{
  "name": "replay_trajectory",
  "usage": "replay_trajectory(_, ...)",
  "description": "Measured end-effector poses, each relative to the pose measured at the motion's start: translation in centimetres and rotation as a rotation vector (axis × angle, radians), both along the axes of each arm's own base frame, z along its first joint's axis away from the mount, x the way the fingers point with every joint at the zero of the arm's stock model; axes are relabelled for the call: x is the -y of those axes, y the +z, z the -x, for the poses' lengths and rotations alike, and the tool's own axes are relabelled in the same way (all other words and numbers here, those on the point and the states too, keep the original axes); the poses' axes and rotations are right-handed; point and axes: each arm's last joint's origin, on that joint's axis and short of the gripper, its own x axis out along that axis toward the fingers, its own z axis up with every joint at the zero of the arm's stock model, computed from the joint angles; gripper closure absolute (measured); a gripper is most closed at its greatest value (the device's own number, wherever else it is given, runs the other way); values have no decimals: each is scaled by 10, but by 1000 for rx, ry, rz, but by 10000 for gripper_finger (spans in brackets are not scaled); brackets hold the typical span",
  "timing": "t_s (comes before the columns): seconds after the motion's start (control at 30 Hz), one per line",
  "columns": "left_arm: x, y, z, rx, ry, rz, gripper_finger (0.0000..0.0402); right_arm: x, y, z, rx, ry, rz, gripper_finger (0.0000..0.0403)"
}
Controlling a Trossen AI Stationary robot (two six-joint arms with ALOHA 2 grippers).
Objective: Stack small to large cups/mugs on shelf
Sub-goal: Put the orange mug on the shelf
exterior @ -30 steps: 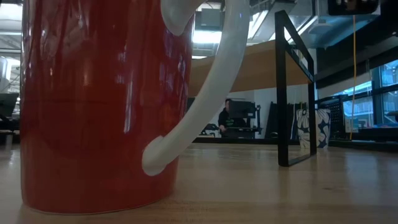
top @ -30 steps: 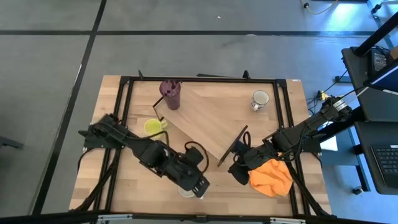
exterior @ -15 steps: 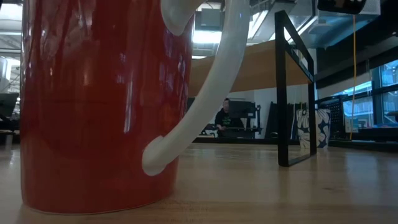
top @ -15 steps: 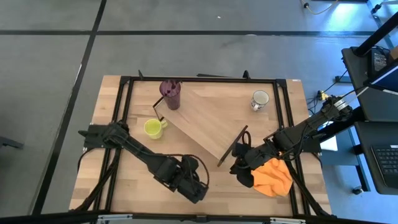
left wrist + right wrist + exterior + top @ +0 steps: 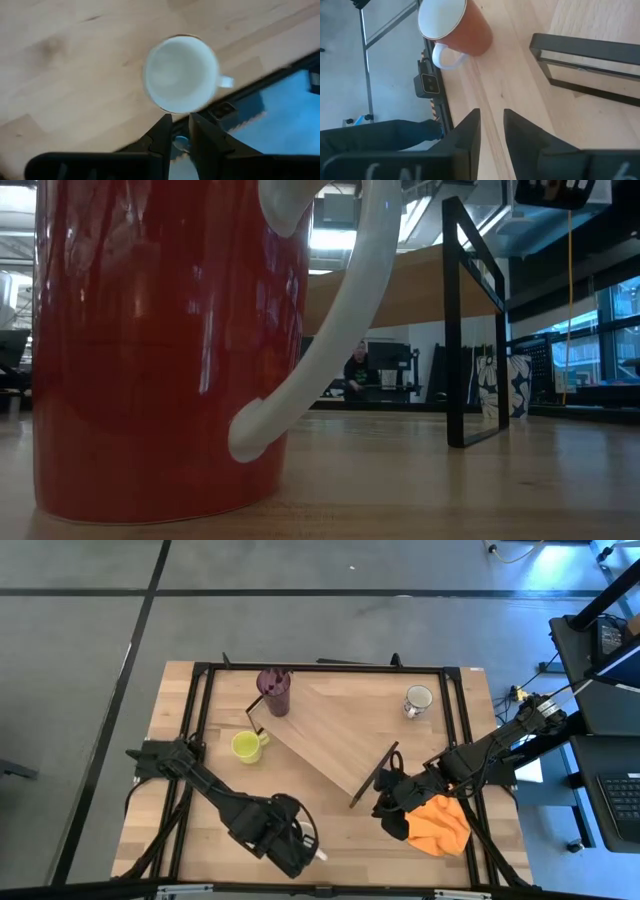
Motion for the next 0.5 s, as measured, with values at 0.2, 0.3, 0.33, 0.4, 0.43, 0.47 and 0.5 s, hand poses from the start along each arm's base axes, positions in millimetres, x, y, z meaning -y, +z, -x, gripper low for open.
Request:
replay_trajectory(0.2, 1, -21, -12, -37, -20, -16, 342, 1, 0, 0, 8, -18, 14, 317)
replay_trajectory(0.3, 1, -26, -13, -62, -32, -34, 342, 1, 0, 0, 8, -19, 14, 317)
replay_trajectory(0.33, 0, -28, -12, -74, -32, -43, 342, 1, 0, 0, 8, -19, 14, 317)
replay_trajectory(0.4, -2, -31, -12, -92, -29, -60, 342, 1, 0, 0, 8, -20, 13, 317)
replay_trajectory(0.43, -3, -32, -12, -95, -30, -66, 342, 1, 0, 0, 8, -20, 13, 317)
replay_trajectory(0.47, -3, -33, -12, -100, -29, -74, 342, 1, 0, 0, 8, -20, 13, 317)
replay_trajectory(0.5, -4, -34, -12, -106, -37, -81, 342, 1, 0, 0, 8, -21, 13, 317)
